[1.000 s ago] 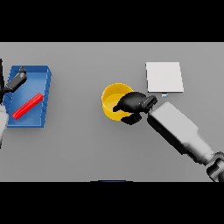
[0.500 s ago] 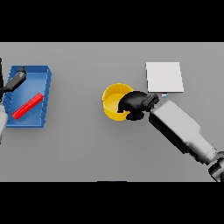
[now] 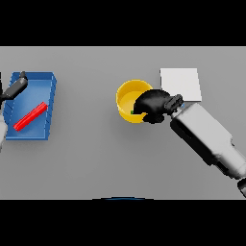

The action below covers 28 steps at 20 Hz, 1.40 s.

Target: Pick up the red beaker and tilt it to pour out 1 green nut into yellow bowl. Pick up the yellow bowl and place it on the metallic measuring scale.

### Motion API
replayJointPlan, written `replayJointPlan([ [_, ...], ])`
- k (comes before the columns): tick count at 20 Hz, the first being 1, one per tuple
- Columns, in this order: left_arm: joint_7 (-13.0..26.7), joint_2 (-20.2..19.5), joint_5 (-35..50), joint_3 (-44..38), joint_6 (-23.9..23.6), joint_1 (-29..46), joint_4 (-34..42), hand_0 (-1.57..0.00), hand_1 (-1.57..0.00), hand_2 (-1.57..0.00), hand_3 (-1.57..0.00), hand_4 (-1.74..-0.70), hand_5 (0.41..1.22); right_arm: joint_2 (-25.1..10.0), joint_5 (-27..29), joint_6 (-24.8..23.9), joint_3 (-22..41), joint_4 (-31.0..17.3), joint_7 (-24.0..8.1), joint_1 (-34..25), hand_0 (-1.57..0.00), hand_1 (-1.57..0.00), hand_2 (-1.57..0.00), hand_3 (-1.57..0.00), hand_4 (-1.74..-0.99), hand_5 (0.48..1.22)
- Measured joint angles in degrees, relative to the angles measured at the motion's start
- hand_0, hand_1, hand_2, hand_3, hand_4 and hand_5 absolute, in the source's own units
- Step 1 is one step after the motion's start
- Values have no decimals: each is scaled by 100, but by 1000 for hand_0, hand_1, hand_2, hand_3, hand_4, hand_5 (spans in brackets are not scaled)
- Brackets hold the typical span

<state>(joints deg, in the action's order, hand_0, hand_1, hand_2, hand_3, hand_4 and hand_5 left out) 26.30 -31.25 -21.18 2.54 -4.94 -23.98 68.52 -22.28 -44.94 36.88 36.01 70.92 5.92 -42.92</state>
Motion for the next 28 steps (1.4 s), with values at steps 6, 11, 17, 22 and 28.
replayJointPlan([
  [6,-199,45,34,1,-24,12,-13,1,1,1,1,-743,700,-135,103,-113,-306,162,-210,-81,-1569,-1569,-1465,-1347,-1740,1220],
  [11,30,19,-7,16,-2,59,57,1,1,1,1,-744,710,-448,128,-382,-677,-175,-225,-283,-1570,-1570,-1516,-1227,-1741,1221],
  [17,52,-3,27,2,50,122,174,1,1,1,1,-734,697,-752,-4,-1000,-1040,-1125,27,-511,-1571,-1571,-1501,-1175,-1741,1221],
  [22,43,-40,20,-15,65,129,176,1,1,1,1,-722,684,-795,-126,-1477,-1191,-1961,258,-505,-1571,-1571,-1459,-1259,-1741,1221],
  [28,151,-69,11,-7,120,87,231,1,1,1,1,-722,678,-652,-211,-1860,-1291,-2821,403,-558,-1571,-1571,-1396,-1346,-1741,1221],
])
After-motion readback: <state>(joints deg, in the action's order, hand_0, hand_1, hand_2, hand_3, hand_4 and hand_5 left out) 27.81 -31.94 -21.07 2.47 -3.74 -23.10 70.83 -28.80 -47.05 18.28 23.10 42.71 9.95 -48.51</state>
